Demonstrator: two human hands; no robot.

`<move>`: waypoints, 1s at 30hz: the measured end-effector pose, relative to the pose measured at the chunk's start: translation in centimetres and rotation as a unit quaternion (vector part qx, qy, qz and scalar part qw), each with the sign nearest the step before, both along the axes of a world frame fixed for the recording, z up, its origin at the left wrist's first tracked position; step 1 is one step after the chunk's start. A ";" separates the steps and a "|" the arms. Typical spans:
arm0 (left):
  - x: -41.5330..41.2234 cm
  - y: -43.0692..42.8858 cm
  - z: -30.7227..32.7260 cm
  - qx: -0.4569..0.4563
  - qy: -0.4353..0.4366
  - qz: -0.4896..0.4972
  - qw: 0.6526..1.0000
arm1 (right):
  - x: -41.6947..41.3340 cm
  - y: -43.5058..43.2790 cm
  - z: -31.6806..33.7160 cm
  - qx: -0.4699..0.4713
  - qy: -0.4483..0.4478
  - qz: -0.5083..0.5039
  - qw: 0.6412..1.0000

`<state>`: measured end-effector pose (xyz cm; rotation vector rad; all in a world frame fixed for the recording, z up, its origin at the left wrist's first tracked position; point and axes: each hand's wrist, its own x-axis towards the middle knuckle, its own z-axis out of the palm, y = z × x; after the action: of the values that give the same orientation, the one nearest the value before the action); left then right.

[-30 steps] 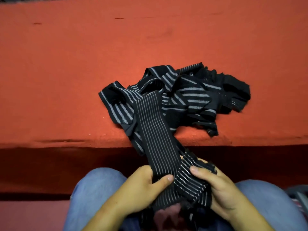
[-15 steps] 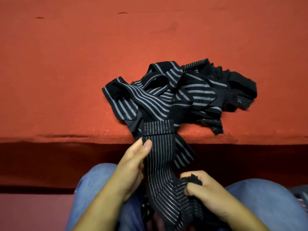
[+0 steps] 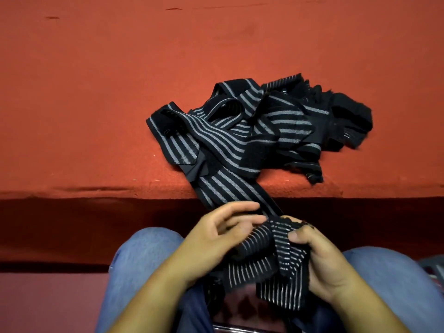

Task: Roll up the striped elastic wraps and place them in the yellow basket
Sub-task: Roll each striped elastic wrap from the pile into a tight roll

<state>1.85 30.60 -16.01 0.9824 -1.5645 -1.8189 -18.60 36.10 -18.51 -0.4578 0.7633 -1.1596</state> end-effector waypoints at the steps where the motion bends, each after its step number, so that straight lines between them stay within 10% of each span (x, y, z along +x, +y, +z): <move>1: 0.0 0.2 0.0 -0.003 0.002 -0.027 1.000 | -0.1 0.0 0.3 -0.007 -0.007 -0.001 1.000; 30: -0.1 0.5 0.2 -0.184 -0.033 0.036 0.982 | -0.9 -0.7 0.4 0.032 -0.097 -0.034 0.994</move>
<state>1.72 31.06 -15.82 0.9157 -1.7981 -1.3905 -19.54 35.36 -18.11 -0.2634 0.6485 -1.2194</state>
